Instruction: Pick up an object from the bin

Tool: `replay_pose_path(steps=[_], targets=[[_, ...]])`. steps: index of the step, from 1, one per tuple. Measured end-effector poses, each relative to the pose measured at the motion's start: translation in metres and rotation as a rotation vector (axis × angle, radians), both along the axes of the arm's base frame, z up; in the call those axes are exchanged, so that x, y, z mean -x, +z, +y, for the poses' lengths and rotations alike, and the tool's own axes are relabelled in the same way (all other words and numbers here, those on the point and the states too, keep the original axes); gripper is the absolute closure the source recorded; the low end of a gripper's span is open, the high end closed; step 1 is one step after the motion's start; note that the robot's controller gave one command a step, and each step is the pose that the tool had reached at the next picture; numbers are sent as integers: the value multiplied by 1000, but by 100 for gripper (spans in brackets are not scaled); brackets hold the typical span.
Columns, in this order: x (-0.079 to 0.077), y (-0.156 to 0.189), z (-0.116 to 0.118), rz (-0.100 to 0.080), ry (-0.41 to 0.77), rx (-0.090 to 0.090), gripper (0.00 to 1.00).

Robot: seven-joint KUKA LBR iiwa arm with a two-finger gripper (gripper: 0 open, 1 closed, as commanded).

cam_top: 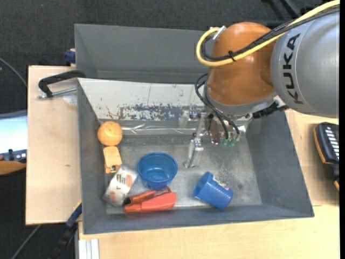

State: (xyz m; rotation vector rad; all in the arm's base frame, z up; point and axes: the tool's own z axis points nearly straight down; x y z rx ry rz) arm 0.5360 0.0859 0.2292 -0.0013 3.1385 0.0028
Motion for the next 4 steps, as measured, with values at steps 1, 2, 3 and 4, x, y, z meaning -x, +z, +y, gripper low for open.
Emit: replay_pose_path(steps=[1,2,3,4], targets=[[-5,-31,4,-8,16,-1,0],[-16,-94,31,-5,11,-2,0],[-6,-138,36,-8,45,-3,0],[1,-146,40,-15,-90,-6,100]])
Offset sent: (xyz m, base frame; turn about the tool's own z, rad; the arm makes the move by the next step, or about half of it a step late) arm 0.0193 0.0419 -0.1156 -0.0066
